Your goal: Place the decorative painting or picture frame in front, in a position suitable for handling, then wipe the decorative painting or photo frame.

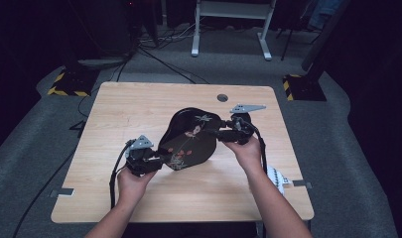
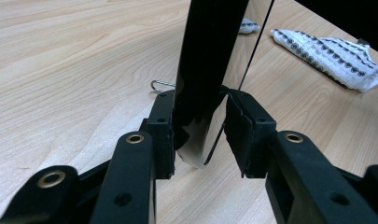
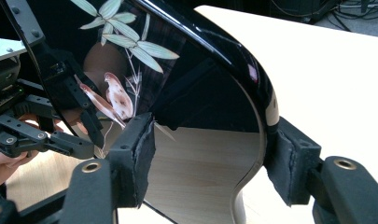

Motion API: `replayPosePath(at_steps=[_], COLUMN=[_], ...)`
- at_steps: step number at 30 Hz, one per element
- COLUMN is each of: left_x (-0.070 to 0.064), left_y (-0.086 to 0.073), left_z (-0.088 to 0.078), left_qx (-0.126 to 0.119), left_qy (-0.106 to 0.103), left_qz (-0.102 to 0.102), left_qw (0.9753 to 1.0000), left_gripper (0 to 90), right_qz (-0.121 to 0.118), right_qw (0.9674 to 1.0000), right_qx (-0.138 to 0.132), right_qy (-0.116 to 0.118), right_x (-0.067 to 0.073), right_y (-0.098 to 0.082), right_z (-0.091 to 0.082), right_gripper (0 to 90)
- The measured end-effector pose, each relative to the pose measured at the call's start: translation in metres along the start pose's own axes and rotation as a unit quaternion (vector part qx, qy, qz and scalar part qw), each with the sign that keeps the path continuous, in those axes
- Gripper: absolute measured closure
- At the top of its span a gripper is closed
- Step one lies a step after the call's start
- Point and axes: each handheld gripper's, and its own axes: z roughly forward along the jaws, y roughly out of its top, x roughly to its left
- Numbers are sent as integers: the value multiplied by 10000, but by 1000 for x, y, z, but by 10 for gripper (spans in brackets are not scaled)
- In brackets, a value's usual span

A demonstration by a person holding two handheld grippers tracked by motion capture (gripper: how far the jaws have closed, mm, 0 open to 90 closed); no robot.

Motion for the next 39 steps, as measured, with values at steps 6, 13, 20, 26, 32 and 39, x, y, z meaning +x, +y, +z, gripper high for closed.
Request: replayPosePath(at_steps=[6,13,20,26,32,39], left_x=[1,3,6,2,4,9], left_y=[-1,-1,0,0,-6,-7], left_z=[-1,-8,-17,-38,-50,-50], left_qx=[-1,-160,-264,-210,-29,-105], left_qy=[-1,-89,-127,20,-179,-313], left_qz=[88,88,166,606,401,455], left_qw=[10000,9998,9994,9979,9990,9984], left_gripper=[640,555,428,397,354,405], right_qz=[-89,-304,-368,-534,-687,-463], right_qw=[10000,9995,9991,9970,9929,9876], right_qx=[-25,-5,-72,-168,-205,-63], right_qy=[7,-41,-220,-542,-952,-1498], right_x=[2,9,10,17,29,31], right_y=[-1,0,0,-5,-19,-43], right_z=[-1,2,-9,-31,-57,-83], right_gripper=[400,386,357,341,351,411])
